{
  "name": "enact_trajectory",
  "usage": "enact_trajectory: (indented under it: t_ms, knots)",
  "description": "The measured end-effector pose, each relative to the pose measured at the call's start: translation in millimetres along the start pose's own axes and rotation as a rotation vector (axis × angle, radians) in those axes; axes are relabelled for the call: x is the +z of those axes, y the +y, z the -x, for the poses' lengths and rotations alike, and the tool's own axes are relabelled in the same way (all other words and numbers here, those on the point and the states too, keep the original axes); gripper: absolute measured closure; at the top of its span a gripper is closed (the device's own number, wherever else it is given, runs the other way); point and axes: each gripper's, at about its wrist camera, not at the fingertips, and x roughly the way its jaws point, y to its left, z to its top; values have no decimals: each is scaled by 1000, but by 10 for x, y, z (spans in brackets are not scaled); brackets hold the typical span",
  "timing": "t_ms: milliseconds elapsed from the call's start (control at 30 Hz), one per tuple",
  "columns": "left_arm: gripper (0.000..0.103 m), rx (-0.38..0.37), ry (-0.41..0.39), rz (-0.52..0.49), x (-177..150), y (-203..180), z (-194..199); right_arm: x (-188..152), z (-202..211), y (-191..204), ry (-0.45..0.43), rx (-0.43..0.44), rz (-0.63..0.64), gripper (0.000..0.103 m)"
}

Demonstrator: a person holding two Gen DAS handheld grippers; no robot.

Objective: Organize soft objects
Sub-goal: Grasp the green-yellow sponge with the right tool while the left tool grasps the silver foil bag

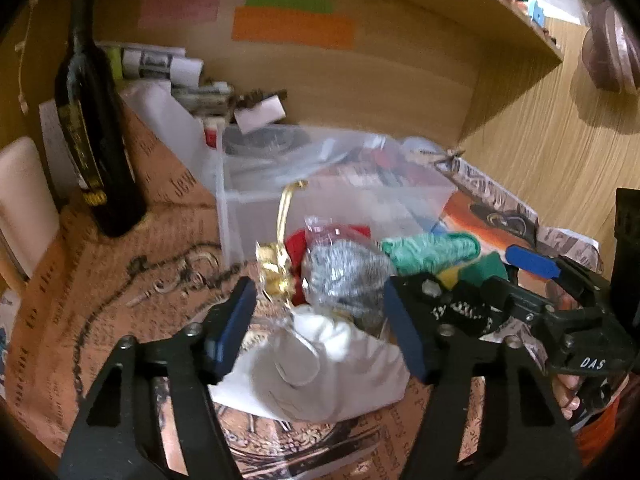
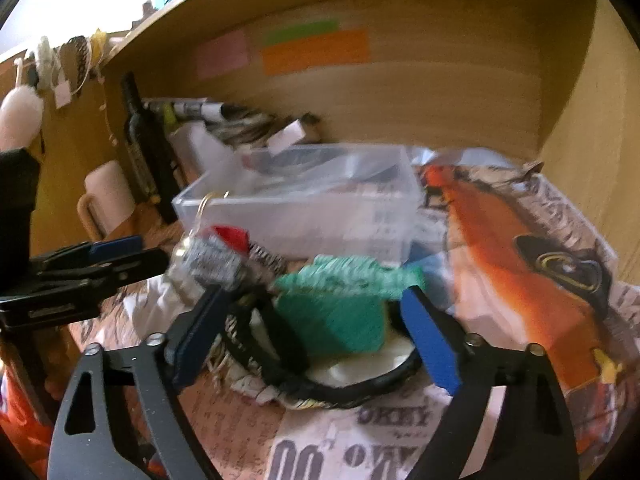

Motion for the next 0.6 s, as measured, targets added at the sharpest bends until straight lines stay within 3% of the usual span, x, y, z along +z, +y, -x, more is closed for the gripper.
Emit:
enact_trajectory:
  t_ms: [67,233,533,600]
  knots:
    - [45,-10,15,4,-19,-5,-36,-34,-27,44,18,15,16,26]
    - [45,-13,20,3,2,-15,-117,-35,-56,85,15,-19,45,26]
    - [45,-49,49,36,117,25,-335,42,-130,-162,31,-21,-45,26]
    - [45,-54,50,36,117,13,-350,6,-188,-156,54,-23,-36,31]
